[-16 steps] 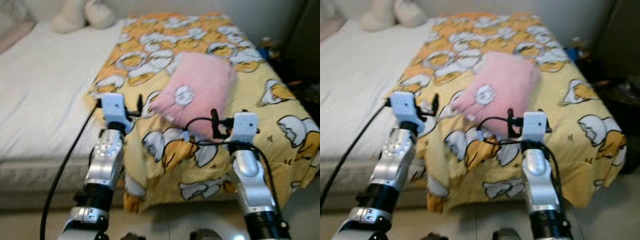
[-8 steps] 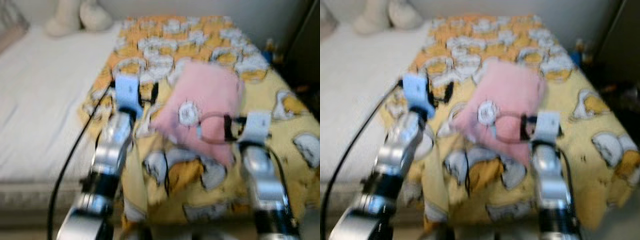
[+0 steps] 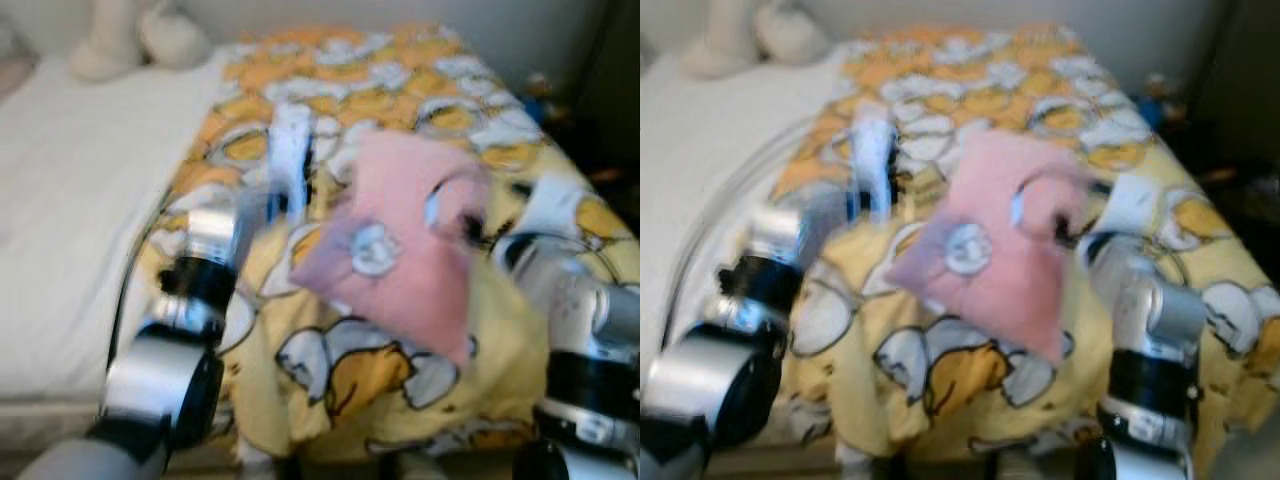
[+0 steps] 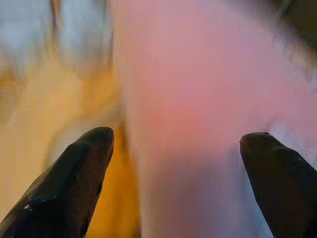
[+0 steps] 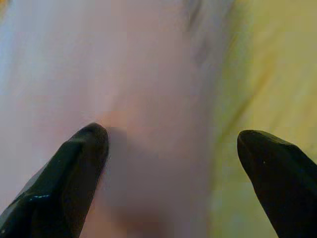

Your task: Clean up the room

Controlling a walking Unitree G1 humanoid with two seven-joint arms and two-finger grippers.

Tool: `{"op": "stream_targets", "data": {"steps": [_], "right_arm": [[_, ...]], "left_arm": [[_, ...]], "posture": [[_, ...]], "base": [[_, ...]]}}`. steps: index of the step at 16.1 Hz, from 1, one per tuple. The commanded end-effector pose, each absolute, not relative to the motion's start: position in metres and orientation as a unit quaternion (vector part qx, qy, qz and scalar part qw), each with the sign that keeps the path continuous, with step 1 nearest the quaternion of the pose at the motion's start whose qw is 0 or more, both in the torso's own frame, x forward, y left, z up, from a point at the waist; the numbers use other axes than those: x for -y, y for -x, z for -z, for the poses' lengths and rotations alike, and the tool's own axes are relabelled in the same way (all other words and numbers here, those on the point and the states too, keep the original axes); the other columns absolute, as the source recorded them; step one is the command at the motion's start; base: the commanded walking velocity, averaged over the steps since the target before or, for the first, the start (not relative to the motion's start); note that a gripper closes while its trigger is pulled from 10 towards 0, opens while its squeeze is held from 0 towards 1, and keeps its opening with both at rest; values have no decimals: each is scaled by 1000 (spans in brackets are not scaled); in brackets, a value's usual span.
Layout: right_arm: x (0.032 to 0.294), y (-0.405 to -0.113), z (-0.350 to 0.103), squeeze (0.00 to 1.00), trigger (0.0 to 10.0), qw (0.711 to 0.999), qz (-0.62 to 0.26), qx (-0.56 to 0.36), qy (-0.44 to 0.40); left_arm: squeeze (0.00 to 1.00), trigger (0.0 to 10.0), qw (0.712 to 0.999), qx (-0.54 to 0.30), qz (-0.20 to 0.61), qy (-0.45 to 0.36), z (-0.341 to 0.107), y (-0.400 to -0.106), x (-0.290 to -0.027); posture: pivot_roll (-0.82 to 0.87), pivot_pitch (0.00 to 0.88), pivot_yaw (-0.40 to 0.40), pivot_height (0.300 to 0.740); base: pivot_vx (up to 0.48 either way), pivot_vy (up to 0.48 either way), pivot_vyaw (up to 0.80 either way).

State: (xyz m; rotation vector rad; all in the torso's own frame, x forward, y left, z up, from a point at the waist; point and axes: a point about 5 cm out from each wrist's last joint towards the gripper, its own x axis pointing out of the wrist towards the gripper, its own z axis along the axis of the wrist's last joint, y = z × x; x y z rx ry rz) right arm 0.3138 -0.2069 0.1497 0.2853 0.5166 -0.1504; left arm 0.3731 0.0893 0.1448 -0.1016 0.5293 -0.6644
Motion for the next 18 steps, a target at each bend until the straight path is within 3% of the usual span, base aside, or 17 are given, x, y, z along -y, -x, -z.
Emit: {"op": "stream_targets", "data": {"steps": [1,5,7,12,18], "right_arm": [[213,-311,-143,0,10000,944,78,-286,-145],[220,-311,-146,0,10000,941,88,-301,-127],[236,-310,-141,0,10000,940,111,-312,-79],[235,-305,-140,0,10000,944,110,-306,-61],[247,-314,-131,0,10000,941,117,-314,-44]], "left_arm": [[0,10000,900,-280,331,43,-138,-372,-89],[0,10000,893,-282,326,127,-147,-377,-80],[0,10000,897,-229,327,187,-169,-388,-76],[0,10000,914,-205,325,131,-183,-394,-87],[0,10000,900,-237,320,178,-157,-387,-61]], "posture": [[-208,0,82,696],[-247,0,77,696],[-271,0,36,696],[-260,0,41,696],[-244,0,1,696]], "base": [[0,0,0],[0,0,0],[0,0,0],[0,0,0],[0,0,0]]}}
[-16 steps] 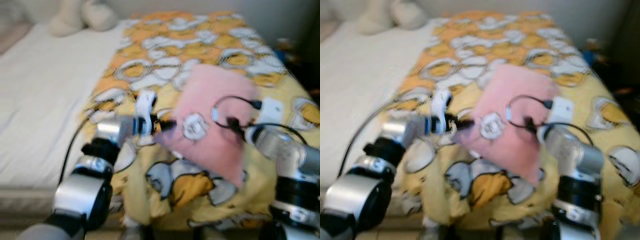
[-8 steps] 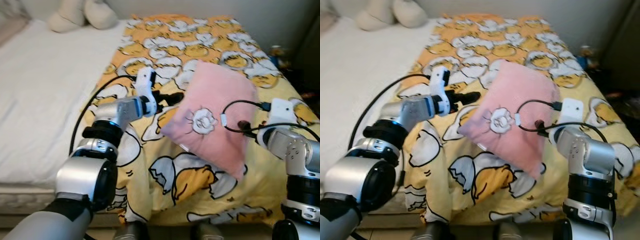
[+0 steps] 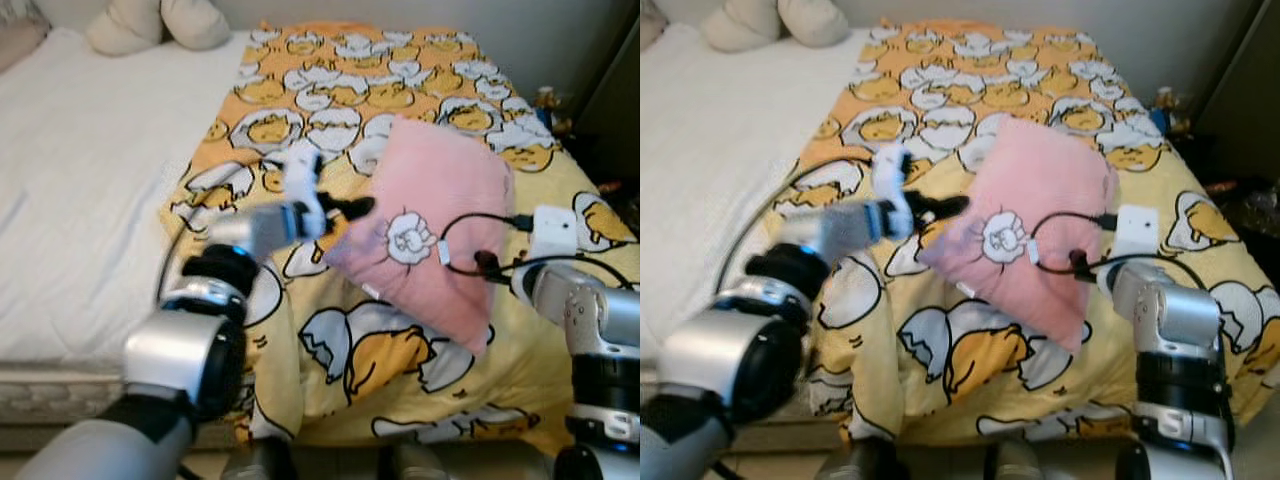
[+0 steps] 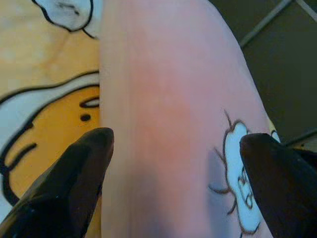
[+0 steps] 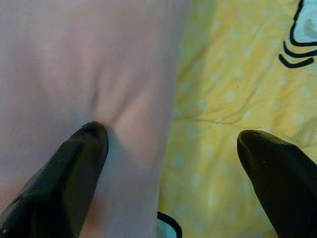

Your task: Clean up the room

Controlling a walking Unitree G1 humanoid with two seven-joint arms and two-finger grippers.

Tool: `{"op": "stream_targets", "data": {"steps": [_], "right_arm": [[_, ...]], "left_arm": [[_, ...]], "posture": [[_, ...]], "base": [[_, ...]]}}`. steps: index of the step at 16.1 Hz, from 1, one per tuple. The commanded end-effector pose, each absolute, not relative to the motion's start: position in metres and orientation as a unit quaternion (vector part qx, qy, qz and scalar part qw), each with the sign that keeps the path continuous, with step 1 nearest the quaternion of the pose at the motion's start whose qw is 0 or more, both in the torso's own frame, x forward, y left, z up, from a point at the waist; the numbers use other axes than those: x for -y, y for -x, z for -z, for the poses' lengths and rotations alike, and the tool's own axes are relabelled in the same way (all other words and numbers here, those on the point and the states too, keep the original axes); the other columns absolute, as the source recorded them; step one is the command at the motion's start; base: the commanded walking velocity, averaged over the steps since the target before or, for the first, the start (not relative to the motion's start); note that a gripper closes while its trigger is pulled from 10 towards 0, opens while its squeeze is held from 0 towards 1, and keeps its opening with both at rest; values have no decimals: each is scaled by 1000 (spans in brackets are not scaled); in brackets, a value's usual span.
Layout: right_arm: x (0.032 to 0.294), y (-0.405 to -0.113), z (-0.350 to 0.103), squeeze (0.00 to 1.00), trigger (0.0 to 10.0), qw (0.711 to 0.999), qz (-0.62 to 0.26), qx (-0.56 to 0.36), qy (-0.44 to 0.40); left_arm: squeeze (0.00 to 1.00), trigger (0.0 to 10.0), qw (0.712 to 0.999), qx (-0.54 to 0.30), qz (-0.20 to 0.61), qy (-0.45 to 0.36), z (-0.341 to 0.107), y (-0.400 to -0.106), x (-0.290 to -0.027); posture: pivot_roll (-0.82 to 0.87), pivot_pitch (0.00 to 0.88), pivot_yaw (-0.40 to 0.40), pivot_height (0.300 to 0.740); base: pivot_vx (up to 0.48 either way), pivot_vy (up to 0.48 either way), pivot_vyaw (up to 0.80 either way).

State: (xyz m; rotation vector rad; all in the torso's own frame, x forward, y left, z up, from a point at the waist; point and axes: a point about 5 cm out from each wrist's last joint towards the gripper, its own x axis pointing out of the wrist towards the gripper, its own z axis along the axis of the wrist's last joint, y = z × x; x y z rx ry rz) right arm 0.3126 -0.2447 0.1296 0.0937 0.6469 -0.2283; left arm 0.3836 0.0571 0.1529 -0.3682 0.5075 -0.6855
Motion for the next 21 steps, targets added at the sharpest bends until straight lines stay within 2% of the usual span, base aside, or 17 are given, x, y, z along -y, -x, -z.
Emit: {"op": "stream_targets", "data": {"steps": [1,3,6,7,8,12,16,18,19,20,21], "right_arm": [[247,-317,-131,0,10000,942,122,-305,-68],[243,-323,-129,0,10000,943,127,-277,-132],[236,-324,-113,0,10000,927,134,-290,-195],[232,-325,-107,0,10000,914,143,-286,-250],[231,-325,-102,0,10000,909,148,-283,-267],[229,-327,-94,0,10000,912,148,-294,-243],[225,-331,-89,0,10000,917,134,-309,-215],[221,-335,-85,0,10000,920,126,-310,-203],[220,-338,-85,0,8118,924,121,-305,-195],[220,-341,-83,0,0,926,122,-297,-200],[220,-342,-80,0,0,928,122,-296,-192]], "left_arm": [[0,10000,899,-233,322,184,-158,-387,-57],[0,10000,901,-223,333,169,-166,-389,-46],[0,10000,905,-236,332,123,-161,-387,-40],[0,10000,905,-246,338,77,-155,-385,-36],[0,10000,903,-249,347,44,-153,-383,-33],[0,10000,904,-260,330,-75,-143,-381,-33],[0,10000,910,-261,314,-67,-139,-379,-27],[0,10000,928,-252,268,-52,-135,-382,-36],[0,10000,934,-245,251,-69,-132,-383,-41],[0,10000,929,-246,258,-99,-126,-380,-42],[0,0,923,-259,271,-87,-119,-375,-39]], "posture": [[-243,0,2,696],[-243,0,20,696],[-266,0,53,696],[-280,0,77,696],[-284,0,90,696],[-304,0,118,696],[-327,24,130,696],[-338,26,132,696],[-339,26,132,696],[-332,24,129,696],[-322,22,124,696]], "base": [[0,0,0],[0,0,0],[0,0,0],[0,0,0],[0,0,0],[0,0,0],[0,0,0],[0,0,0],[0,0,0],[0,0,0],[0,0,0]]}}
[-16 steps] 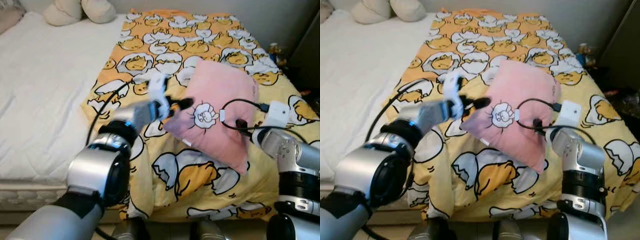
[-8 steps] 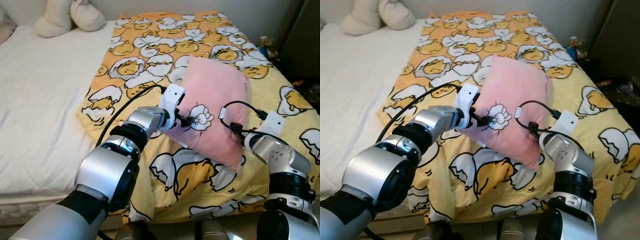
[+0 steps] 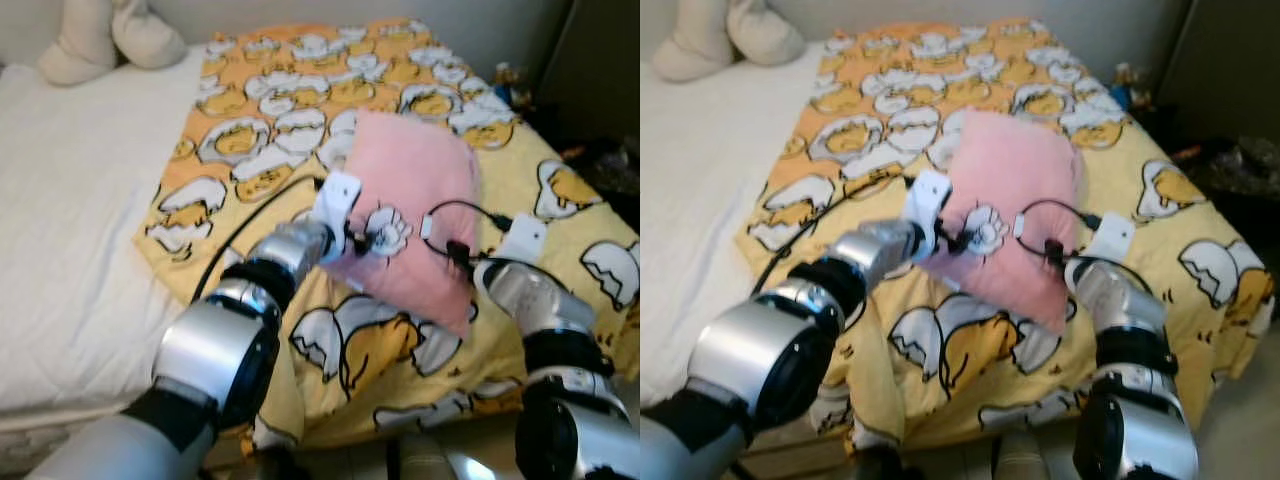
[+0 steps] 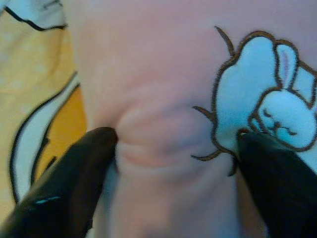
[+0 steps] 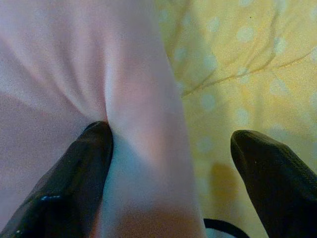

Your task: Clean up the room

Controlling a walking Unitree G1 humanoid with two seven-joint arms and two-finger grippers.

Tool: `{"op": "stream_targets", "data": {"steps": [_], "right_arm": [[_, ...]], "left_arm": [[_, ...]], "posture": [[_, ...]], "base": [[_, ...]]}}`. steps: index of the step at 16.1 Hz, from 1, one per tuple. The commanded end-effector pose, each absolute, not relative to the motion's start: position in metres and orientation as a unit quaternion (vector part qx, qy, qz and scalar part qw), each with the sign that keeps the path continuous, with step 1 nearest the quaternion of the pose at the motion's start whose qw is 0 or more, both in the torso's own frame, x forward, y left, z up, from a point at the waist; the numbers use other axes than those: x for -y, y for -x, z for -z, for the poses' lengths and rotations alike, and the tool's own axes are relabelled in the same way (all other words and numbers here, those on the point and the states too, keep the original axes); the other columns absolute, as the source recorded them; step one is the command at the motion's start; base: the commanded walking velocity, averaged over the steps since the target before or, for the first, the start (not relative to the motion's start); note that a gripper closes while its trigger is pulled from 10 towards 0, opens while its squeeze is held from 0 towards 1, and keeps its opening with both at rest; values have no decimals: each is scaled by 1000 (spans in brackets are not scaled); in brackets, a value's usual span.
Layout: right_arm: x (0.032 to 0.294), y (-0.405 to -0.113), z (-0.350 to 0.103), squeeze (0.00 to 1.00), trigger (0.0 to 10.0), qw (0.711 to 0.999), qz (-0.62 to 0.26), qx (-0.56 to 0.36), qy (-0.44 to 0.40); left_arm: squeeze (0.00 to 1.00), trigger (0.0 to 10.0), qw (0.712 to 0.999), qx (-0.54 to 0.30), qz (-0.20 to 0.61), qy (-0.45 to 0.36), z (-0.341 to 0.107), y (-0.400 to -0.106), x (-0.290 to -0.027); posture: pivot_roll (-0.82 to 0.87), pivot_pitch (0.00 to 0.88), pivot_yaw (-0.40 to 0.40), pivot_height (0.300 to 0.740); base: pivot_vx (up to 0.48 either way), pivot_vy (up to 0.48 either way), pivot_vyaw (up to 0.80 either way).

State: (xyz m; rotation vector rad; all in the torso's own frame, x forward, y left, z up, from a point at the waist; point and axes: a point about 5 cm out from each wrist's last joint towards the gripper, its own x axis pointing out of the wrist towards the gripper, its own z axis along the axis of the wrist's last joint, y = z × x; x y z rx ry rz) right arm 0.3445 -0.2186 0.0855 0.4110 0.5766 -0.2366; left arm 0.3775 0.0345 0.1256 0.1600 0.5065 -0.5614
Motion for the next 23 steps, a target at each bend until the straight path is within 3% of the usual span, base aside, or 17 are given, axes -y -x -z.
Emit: {"op": "stream_targets", "data": {"steps": [1,10,23], "right_arm": [[219,-343,-77,0,0,929,119,-298,-185],[213,-350,-72,0,0,938,93,-291,-166],[197,-371,-93,0,0,957,52,-255,-128]], "left_arm": [[0,0,921,-267,276,-72,-115,-373,-37],[0,0,915,-269,296,-43,-111,-369,-35],[0,0,933,-234,271,45,-117,-375,-43]], "posture": [[-316,19,119,696],[-287,0,101,696],[-221,0,37,696]], "base": [[0,0,0],[0,0,0],[0,0,0]]}}
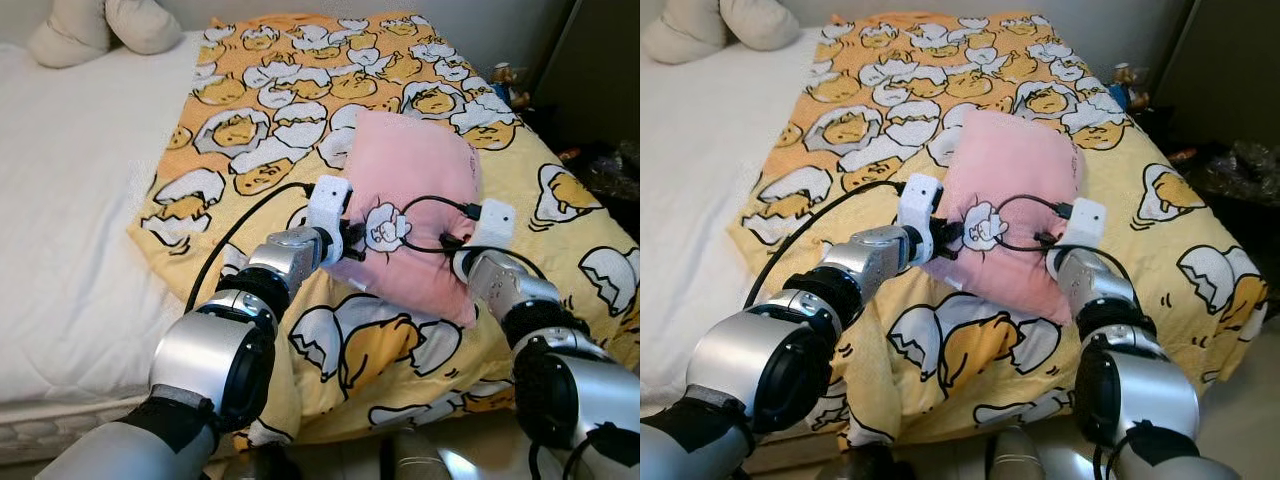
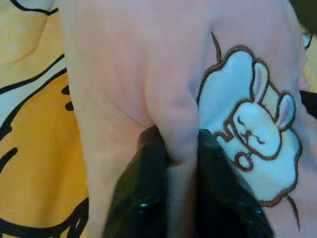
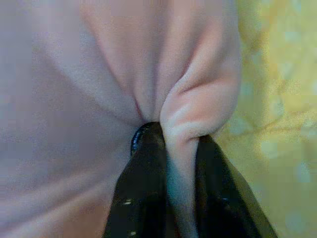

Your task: Clean up the room

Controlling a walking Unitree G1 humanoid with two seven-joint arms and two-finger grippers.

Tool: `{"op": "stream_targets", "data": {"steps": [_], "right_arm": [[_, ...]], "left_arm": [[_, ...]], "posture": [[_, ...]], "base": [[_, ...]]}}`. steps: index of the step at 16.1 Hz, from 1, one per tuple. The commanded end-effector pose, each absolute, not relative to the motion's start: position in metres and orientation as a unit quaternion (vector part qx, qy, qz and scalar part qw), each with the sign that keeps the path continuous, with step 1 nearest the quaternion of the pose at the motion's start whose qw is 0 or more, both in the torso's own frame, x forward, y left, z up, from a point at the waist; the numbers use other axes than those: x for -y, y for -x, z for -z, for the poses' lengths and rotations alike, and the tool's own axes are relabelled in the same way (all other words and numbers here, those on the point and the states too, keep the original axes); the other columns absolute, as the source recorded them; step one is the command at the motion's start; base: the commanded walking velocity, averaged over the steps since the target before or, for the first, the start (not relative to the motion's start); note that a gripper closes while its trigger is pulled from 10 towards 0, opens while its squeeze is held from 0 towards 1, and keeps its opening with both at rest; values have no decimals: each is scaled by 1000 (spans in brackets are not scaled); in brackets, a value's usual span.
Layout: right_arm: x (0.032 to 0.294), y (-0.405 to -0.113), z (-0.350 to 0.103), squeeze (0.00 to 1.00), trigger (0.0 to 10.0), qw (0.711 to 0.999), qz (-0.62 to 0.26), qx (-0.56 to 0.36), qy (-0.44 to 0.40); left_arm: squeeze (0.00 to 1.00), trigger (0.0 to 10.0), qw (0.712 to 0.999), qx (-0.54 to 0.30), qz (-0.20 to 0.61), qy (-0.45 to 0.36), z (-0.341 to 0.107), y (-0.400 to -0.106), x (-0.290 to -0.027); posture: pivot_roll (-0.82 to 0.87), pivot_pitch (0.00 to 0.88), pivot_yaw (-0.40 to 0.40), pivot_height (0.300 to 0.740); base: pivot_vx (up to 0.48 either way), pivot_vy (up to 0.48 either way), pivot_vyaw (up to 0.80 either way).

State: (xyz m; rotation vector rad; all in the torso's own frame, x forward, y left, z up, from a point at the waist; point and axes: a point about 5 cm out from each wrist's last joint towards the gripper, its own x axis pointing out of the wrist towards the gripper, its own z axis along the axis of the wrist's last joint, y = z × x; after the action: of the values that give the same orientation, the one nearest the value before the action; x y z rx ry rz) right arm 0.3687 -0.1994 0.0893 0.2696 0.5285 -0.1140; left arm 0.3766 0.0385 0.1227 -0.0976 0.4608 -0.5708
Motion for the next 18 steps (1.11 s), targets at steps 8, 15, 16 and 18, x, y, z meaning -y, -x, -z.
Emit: {"op": "stream_targets", "data": {"steps": [8,15,16,18], "right_arm": [[167,-415,-205,0,0,998,-53,-29,-30],[153,-418,-246,0,0,992,-95,75,-37],[154,-417,-243,0,0,993,-90,72,-36],[152,-415,-241,0,0,992,-92,80,-21]], "left_arm": [[0,0,973,29,223,51,-207,-405,-81],[0,10000,981,142,131,-29,-238,-388,-113],[0,10000,981,142,129,-28,-237,-389,-118],[0,10000,981,141,127,-43,-242,-390,-123]], "posture": [[-76,0,-33,696],[-34,0,-16,696],[-37,0,-14,696],[-49,0,-4,696]], "base": [[0,0,0],[0,0,0],[0,0,0],[0,373,0]]}}
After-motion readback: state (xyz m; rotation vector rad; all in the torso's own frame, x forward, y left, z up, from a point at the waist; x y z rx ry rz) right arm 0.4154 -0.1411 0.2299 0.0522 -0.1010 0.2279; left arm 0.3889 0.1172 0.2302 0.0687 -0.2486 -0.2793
